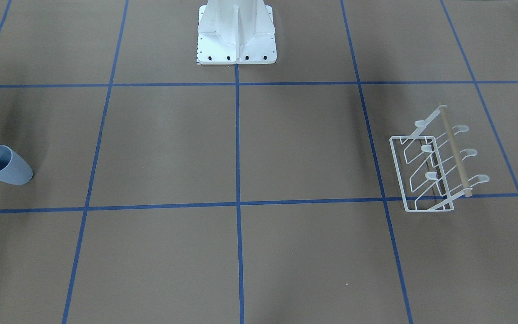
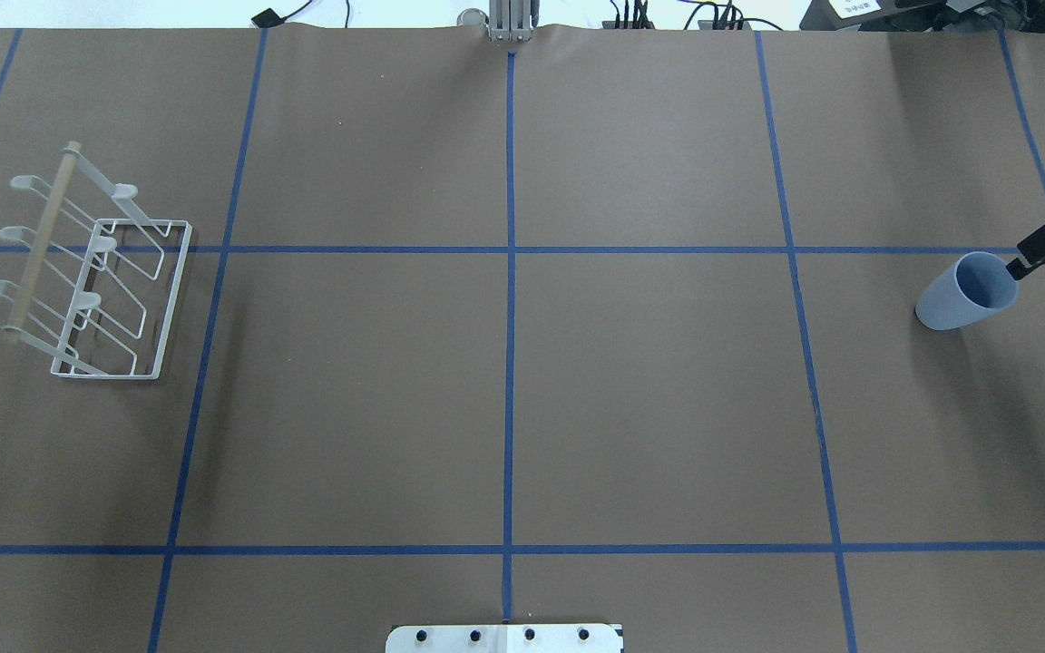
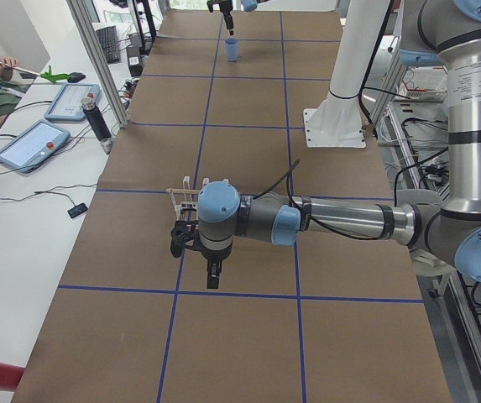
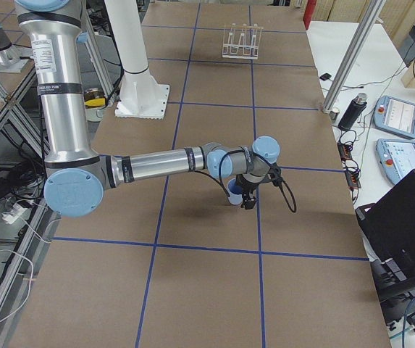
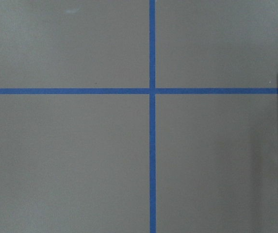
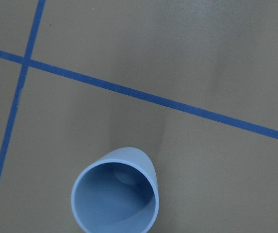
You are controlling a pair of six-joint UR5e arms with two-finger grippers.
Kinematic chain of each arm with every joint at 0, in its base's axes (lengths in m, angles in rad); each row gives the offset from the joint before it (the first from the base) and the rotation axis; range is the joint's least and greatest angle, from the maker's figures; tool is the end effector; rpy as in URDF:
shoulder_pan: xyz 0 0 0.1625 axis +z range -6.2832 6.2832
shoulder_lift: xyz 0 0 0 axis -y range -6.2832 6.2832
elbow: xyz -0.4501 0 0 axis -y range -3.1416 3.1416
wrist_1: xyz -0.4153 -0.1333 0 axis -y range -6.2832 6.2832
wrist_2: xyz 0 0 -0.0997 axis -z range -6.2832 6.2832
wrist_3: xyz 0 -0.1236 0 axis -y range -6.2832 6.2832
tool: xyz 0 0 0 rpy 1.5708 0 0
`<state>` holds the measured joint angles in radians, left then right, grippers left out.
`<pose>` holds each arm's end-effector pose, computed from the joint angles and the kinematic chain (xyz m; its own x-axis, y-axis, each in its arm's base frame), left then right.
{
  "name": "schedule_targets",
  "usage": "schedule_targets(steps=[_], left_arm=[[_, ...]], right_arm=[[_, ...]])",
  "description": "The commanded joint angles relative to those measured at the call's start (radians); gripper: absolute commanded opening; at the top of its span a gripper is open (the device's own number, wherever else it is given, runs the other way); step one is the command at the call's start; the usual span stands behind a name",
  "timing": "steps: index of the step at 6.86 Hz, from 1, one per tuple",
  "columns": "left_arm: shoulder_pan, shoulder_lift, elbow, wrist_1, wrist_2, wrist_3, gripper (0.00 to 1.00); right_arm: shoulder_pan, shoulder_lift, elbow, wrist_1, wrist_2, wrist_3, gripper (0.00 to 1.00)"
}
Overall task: Hang cup on cup holder
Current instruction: 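Lower the right gripper onto the rim of the light blue cup and grasp it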
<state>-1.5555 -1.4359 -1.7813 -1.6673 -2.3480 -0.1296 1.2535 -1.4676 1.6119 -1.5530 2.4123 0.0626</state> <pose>-0.0395 -0.4676 0.6469 0.7069 0.0026 -0.7073 0.0769 0.9938 0.0805 -0.1385 -0.5535 0.6157 0.6136 -0.2629 0.7445 0.2700 0.9560 0.1150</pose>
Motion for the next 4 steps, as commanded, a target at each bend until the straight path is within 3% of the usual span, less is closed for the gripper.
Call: schedule_targets(steps=[1,4], left_arm=[[0.0,0.0,0.0,0.0,-0.001,0.001,0.98],[0.0,0.0,0.008,0.0,-0.001,0.002,0.98]], right_arm=[[-0.026,0.003,-0.012,0.01,0.001,0.0,1.0],[-0.058,0.025,-0.041,0.01,-0.001,0.0,1.0]])
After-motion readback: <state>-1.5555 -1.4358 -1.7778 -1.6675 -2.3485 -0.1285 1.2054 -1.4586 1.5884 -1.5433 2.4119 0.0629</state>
